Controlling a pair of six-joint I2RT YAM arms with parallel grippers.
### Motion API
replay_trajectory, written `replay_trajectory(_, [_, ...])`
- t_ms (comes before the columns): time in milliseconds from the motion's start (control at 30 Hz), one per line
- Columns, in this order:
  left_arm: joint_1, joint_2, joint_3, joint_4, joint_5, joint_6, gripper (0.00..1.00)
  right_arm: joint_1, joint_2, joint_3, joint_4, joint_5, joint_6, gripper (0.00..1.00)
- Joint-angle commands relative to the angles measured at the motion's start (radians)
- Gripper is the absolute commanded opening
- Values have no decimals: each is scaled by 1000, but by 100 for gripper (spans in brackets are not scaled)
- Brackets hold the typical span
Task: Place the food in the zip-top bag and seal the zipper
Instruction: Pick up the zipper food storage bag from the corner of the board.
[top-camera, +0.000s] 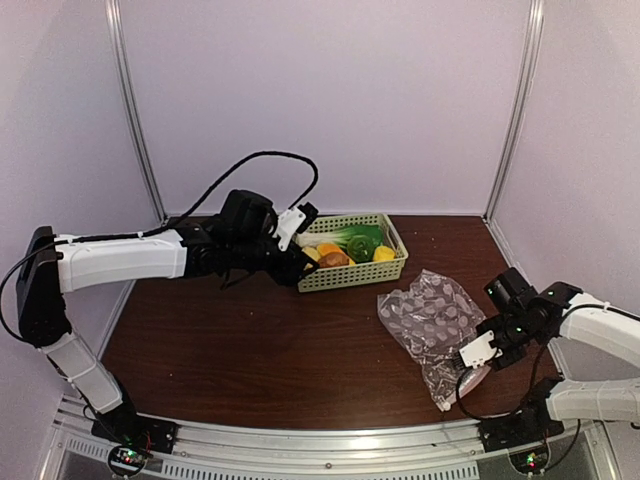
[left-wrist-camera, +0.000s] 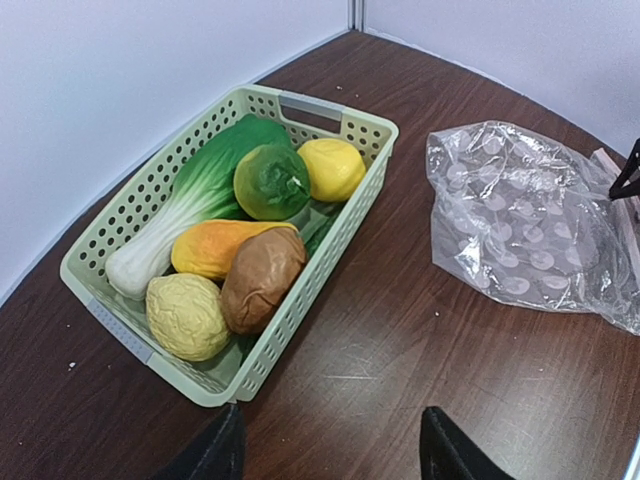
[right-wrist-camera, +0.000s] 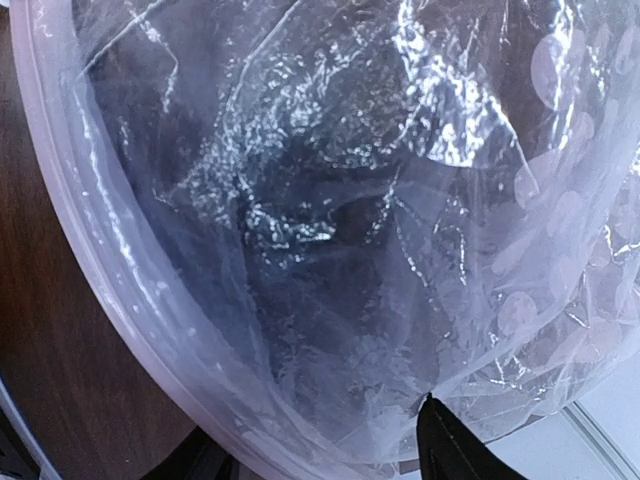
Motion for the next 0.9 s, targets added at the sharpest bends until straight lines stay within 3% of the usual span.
replay_trajectory(0, [0,-30,19,18,-4,12,61,9,3,9,86,3,35,57])
replay_trajectory(167, [0,-31,19,19,1,11,61,9,-16,2,73,-3,65,38])
replay_trajectory(367, [0,-28,18,21,3,8,61,-14,-48,88,-3,-18,154,2])
replay_trajectory(500, [0,-26,19,22,8,9,61,-103,-39,196,-63,-81,217,0])
replay_trajectory(700, [0,-29,25,20,39,7,61,-345,58,376,-95,-200,337,0])
replay_trajectory(867, [-5,-23,28,55,108,-5,56,-425,123,533,3,-249,642,0])
